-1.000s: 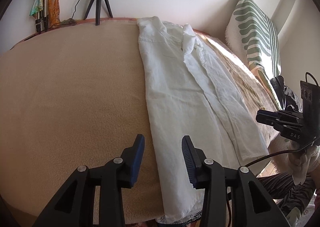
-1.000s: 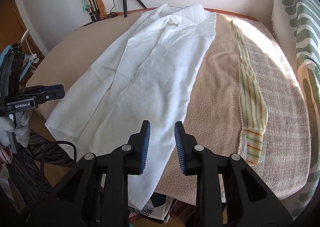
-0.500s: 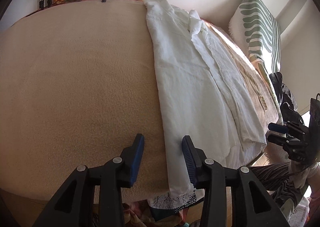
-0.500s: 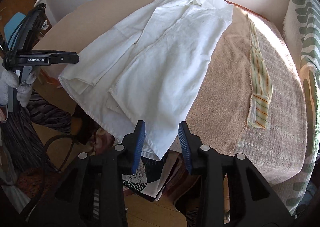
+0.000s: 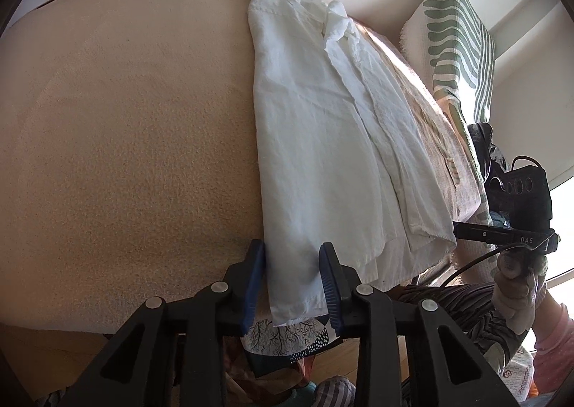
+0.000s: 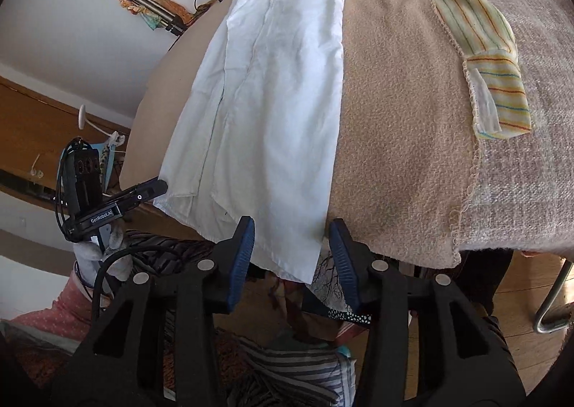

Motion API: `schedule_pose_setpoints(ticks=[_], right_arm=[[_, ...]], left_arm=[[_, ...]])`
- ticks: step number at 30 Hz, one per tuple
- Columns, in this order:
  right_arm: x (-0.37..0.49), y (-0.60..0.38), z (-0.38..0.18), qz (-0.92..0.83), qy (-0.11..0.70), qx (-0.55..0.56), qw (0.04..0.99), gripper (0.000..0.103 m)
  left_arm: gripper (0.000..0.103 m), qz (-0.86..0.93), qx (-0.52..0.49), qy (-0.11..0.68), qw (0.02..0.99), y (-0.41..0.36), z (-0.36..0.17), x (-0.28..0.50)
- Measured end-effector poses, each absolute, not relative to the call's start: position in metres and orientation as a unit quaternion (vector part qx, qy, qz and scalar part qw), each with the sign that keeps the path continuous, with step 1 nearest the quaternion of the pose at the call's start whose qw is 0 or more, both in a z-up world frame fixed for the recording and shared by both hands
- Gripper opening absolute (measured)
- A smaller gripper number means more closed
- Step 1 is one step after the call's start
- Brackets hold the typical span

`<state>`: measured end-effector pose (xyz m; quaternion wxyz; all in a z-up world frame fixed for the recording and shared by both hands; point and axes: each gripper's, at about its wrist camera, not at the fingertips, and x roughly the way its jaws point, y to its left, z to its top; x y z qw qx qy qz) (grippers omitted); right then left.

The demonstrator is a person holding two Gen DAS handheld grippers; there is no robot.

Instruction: Fold small clothes

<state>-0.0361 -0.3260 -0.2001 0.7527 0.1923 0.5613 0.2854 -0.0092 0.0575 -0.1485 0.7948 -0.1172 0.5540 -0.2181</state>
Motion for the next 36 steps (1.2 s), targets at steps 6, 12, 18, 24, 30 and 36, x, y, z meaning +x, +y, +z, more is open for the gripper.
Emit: schedule_pose_setpoints(ticks=[6,12,18,24,30,36], right_arm=[[-0.034,-0.308,-0.207,0.312,0.574,0.217,0.726,0.011],[-0.033,-0.317,-0.192,0.331,0.542,0.261,0.727,0.009],[-0.022,-0.325,-0.166,0.326,0.514,0.285,0.741,0.009],[0.006,-0.330,-0.137,0.312,0.490,0.282,0.764,0.009],[0.051,-0.333,-0.122,0.271,0.472,0.281,0.791,0.009],[0.096,-0.329,-0.123,0.236,0.467,0.268,0.809,0.009]], left_arm=[[0.007,-0.226,-0.126,0.552,0.792,0.056,-0.142,-0.008],[0.004,-0.247,-0.161,0.528,0.796,0.059,-0.116,0.003],[0.003,-0.267,-0.157,0.498,0.810,0.050,-0.083,0.027],[0.003,-0.259,-0.172,0.477,0.822,0.045,-0.064,0.065],[0.003,-0.235,-0.179,0.465,0.834,0.047,-0.061,0.112],[0.003,-0.212,-0.170,0.476,0.836,0.037,-0.075,0.158]])
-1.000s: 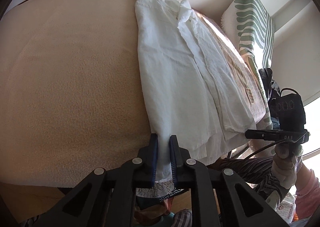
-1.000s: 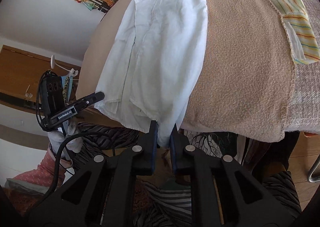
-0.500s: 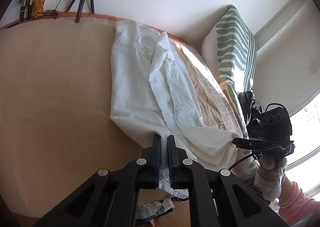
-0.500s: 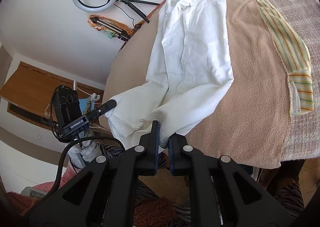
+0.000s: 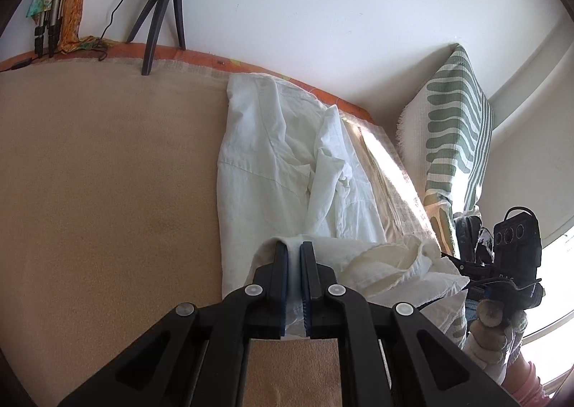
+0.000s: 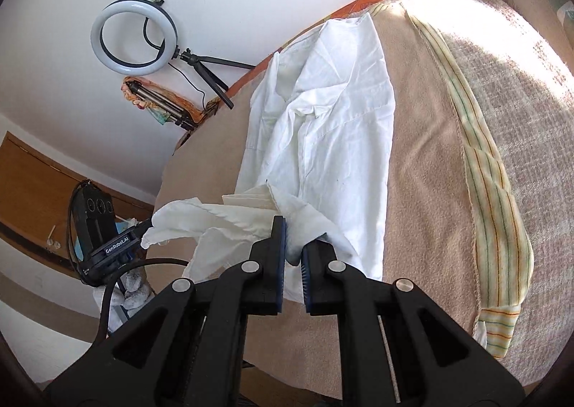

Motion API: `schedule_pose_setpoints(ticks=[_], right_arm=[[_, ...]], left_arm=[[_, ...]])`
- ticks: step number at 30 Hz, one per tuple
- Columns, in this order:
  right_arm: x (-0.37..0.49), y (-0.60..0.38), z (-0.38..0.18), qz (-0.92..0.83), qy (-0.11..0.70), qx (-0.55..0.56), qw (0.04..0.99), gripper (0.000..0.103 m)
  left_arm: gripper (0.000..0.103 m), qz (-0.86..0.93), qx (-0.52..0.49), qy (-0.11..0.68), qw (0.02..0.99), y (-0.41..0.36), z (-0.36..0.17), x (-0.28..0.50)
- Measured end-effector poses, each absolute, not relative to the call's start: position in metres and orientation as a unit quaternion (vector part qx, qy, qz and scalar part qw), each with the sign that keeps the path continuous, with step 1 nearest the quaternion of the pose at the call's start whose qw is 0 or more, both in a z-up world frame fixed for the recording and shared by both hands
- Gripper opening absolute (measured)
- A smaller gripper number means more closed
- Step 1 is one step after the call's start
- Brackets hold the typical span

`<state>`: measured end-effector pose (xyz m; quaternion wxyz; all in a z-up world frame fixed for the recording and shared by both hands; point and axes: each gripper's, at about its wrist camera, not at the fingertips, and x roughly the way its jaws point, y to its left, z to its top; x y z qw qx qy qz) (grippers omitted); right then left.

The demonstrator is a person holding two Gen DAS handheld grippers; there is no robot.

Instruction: Fold small clothes

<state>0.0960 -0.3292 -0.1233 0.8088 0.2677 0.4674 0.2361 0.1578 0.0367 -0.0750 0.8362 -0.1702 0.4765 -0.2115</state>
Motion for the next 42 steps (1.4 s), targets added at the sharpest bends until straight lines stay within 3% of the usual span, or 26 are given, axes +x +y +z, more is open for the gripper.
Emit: schedule_pose_setpoints(ticks=[19,21,22,24,26,28,32,37,42], right_arm=[[0.166,-0.321,-0.150,0.224,0.472,0.240,0.818,0.009],[0.168,-0.319,-0.148,0.225,0.469,0.231,0.822,0.010],[0.168,-0.319,-0.147,0.223,0.467,0.227,0.825,0.011],[0.169,-0.320,-0.144,0.224,0.470,0.219,0.826,0.016],[0.166,-0.323,-0.137,0.220,0.461,0.209,0.834,0.042],[0.160,-0.331,-0.126,0.213,0.439,0.205,0.848,0.054],[0.148,-0.353,-0.124,0.200,0.444,0.220,0.845,0.054],[0.132,-0.360,-0.145,0.194,0.483,0.211,0.827,0.054],[0.136,-0.344,-0.158,0.207,0.503,0.187,0.818,0.052]], left_arm=[[0.005,-0.183,-0.146,0.497,0.836,0.025,-0.106,0.201],[0.019,-0.172,-0.151,0.494,0.839,0.028,-0.104,0.202],[0.034,-0.164,-0.154,0.487,0.844,0.031,-0.101,0.201],[0.034,-0.156,-0.163,0.469,0.854,0.040,-0.093,0.199],[0.034,-0.154,-0.162,0.456,0.861,0.047,-0.086,0.195],[0.036,-0.152,-0.155,0.451,0.866,0.051,-0.083,0.192],[0.042,-0.162,-0.147,0.473,0.854,0.052,-0.097,0.191],[0.043,-0.175,-0.123,0.504,0.837,0.038,-0.119,0.191],[0.036,-0.182,-0.123,0.517,0.827,0.026,-0.131,0.192]])
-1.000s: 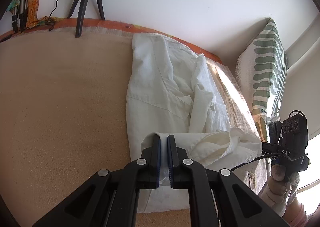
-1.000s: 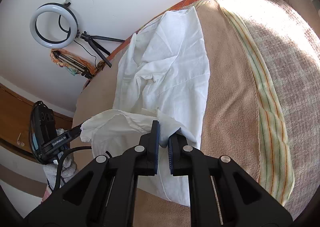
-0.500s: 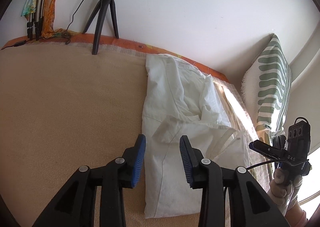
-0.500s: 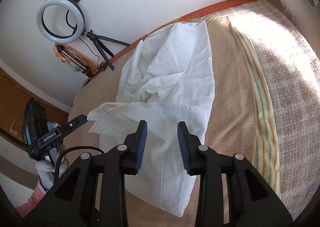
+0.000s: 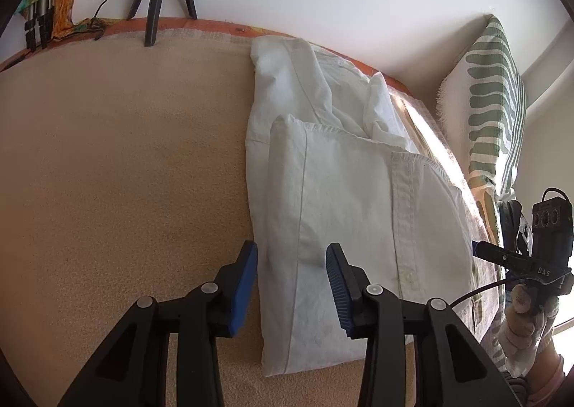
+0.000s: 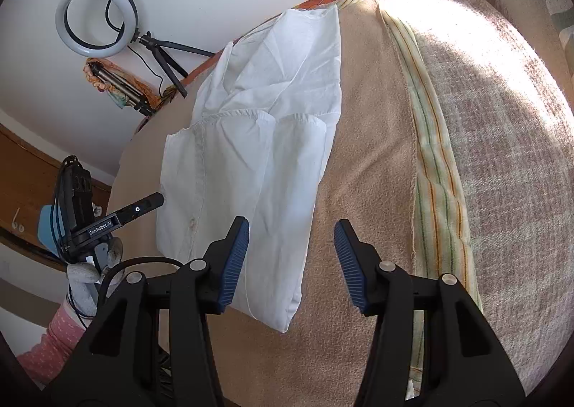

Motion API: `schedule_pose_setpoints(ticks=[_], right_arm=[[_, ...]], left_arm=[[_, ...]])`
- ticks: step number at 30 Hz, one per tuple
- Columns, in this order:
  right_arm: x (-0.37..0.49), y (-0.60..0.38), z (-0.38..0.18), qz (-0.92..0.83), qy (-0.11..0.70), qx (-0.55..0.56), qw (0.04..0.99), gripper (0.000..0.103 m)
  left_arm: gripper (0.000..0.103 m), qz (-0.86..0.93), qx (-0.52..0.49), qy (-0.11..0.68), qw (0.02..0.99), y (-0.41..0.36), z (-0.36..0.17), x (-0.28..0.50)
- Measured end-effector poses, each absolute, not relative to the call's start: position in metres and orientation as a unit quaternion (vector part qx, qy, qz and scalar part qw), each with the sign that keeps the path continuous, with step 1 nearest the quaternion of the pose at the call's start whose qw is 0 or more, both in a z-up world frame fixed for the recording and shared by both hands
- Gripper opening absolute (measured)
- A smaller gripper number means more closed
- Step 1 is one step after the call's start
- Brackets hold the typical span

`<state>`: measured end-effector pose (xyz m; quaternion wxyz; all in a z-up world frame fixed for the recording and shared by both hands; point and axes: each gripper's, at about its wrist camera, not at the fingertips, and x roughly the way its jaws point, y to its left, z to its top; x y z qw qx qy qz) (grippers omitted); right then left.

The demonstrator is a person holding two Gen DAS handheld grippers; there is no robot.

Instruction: Fold small clothes

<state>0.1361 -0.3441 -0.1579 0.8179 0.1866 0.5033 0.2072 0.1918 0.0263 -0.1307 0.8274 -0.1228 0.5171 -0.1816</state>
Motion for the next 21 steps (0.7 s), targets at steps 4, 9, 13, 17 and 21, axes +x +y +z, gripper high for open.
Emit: schedule_pose_setpoints(ticks=[4,9,13,17,21], right_arm=[[0.145,-0.328,-0.157,0.224,0.497,0.168,0.821,0.035],[0.151,-0.314,-0.154,0.245,0.487,0.150,0.825,0.009],[0.144,-0.312,-0.144,0.257,0.462,0.126,0.839,0.009],[0.156,-0.319,-0.168,0.243,0.494,0.147,0.822,0.009],[0.158,-0.327,-0.166,0.226,0.495,0.149,0.825,0.026]], left_arm=[[0.012,-0.190,-0.105,0.510,0.832,0.020,-0.128,0.188],[0.001,-0.195,-0.119,0.509,0.830,0.027,-0.123,0.182],[0.000,-0.193,-0.107,0.500,0.838,0.030,-0.118,0.174],[0.001,-0.187,-0.076,0.508,0.838,0.020,-0.132,0.181],[0.002,-0.189,-0.061,0.500,0.843,0.017,-0.128,0.179]])
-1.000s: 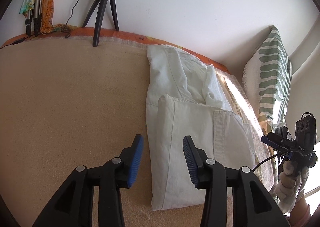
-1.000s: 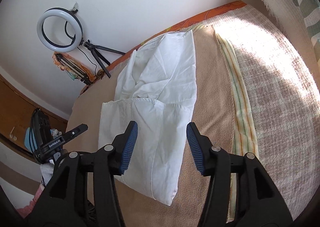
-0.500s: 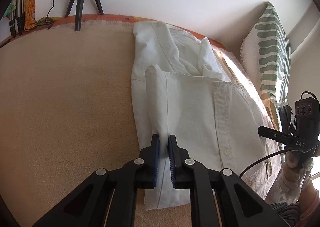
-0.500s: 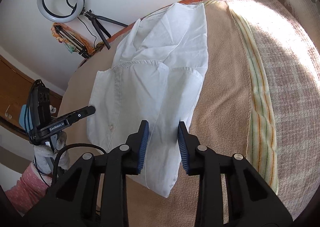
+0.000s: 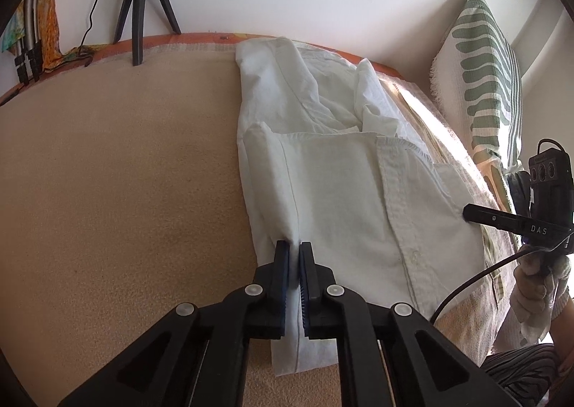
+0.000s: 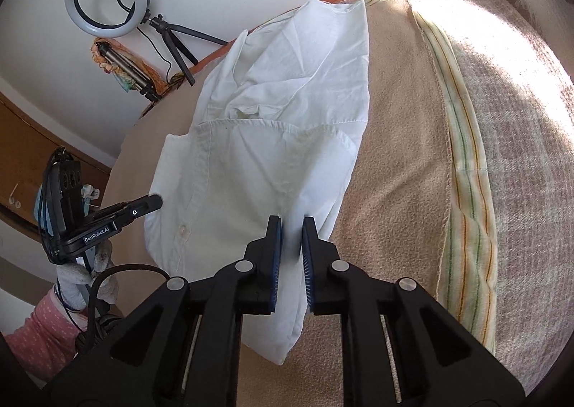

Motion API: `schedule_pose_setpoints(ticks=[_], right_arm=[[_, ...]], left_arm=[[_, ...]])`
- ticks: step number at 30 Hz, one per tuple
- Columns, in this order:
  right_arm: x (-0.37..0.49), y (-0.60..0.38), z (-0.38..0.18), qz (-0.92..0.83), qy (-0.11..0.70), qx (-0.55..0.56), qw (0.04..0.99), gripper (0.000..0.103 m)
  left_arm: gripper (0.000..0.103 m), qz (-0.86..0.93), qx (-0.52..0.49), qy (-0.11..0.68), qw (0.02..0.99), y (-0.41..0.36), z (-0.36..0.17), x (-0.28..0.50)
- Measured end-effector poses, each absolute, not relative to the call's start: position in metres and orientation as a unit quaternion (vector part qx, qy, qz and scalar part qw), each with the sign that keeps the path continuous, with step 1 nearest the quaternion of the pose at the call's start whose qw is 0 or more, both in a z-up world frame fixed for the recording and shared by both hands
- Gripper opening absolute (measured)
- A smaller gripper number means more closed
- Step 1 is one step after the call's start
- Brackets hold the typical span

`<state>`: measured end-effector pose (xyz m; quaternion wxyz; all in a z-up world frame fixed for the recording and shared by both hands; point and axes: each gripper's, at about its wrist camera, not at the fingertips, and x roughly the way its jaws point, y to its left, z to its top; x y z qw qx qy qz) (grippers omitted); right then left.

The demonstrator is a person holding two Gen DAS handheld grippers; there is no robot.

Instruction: Fold small clothes

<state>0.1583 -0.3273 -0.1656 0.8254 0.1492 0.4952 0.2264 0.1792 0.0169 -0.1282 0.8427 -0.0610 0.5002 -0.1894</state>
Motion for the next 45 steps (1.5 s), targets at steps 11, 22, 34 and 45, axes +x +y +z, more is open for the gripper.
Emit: schedule_pose_setpoints(ticks=[11,22,34,45], right_arm=[[0.173,-0.334,-0.168,0.284,0.466,0.218,0.809,0.009],[0.182,-0.340,-0.178,0.201,0.490,0.143,0.836,0.031],[0.185,-0.374,-0.108,0.211,0.399,0.180,0.874,0.039],[0.262,-0.371,-0.115,0.209,0.419,0.193,0.862,0.042]], left_arm=[[0.005,-0.182,-0.054,0.494,0.848,0.018,-0.126,0.175],[0.023,-0.159,-0.031,0.487,0.858,0.020,-0.126,0.178],[0.029,-0.157,-0.058,0.422,0.891,0.053,-0.071,0.226],[0.048,-0.197,-0.149,0.473,0.846,0.049,-0.110,0.329]])
